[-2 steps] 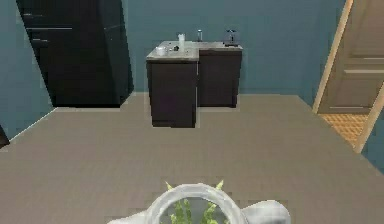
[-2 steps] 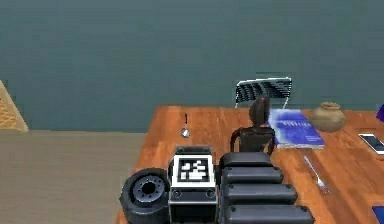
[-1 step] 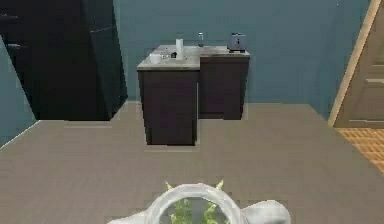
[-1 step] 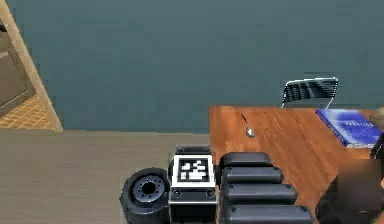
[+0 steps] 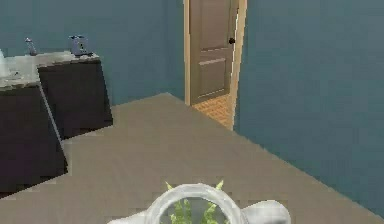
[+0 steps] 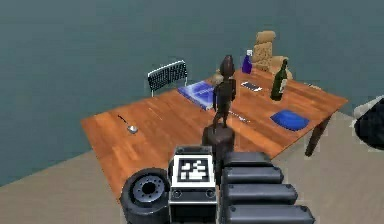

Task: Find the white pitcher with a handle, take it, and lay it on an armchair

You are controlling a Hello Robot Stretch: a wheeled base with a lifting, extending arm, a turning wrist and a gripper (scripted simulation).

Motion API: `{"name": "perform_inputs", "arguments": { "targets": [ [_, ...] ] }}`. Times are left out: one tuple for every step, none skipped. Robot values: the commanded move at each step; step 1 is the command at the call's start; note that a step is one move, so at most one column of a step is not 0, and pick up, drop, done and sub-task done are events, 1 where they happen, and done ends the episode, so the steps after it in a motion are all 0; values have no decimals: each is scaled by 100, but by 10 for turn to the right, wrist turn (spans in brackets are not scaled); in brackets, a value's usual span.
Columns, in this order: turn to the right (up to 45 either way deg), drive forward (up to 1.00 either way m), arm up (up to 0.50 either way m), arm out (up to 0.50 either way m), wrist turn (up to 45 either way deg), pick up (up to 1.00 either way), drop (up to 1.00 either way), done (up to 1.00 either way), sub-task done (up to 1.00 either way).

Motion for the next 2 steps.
{"name": "perform_inputs", "arguments": {
  "targets": [
    [0, 100, 0, 0, 0, 0, 0, 0, 0],
    [30, 0, 0, 0, 0, 0, 0, 0, 0]
  ]
}}
